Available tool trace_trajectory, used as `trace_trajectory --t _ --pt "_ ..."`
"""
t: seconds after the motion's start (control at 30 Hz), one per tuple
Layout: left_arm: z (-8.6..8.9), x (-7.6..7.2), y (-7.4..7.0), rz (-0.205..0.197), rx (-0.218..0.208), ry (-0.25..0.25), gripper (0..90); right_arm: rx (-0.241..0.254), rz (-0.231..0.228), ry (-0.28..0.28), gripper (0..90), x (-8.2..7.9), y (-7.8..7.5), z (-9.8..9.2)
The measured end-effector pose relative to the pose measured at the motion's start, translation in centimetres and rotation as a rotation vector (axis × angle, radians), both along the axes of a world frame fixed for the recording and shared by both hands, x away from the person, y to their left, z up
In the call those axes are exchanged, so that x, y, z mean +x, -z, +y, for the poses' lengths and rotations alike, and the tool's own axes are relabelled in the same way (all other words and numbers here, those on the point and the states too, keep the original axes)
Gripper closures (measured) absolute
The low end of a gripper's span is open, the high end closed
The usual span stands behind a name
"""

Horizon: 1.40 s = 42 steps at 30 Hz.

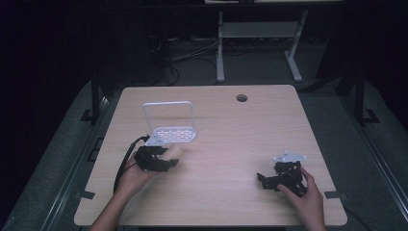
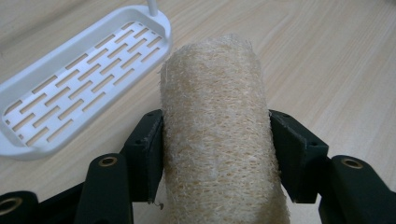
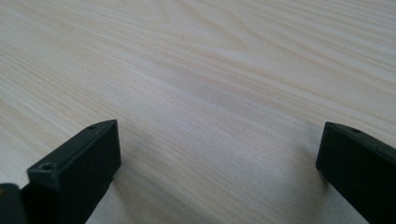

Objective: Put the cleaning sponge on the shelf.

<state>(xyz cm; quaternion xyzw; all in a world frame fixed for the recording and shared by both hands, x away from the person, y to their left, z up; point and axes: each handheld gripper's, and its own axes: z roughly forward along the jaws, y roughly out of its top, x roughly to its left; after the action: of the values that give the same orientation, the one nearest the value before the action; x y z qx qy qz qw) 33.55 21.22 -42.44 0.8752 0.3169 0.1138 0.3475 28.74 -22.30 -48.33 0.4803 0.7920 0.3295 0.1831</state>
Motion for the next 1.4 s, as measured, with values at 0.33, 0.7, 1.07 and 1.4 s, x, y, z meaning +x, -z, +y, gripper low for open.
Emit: trace_trajectory --t 0.33,0.7,1.07,1.4 --pt "-0.1 1.2 0.2 0.007 0.009 -0.011 40.3 0.0 0.0 0.0 0.0 0.0 0.0 0.0" --pt "0.0 2.5 -0.1 0.002 0.007 -0.026 40.3 0.0 0.0 0.0 0.0 0.0 0.0 0.0" --pt "-0.3 3.9 -0.4 -0.009 0.012 -0.032 40.3 0.0 0.0 0.0 0.0 0.0 0.0 0.0" --pt "-0.6 5.4 -0.7 -0.025 0.013 -0.045 40.3 0.0 0.0 0.0 0.0 0.0 0.0 0.0"
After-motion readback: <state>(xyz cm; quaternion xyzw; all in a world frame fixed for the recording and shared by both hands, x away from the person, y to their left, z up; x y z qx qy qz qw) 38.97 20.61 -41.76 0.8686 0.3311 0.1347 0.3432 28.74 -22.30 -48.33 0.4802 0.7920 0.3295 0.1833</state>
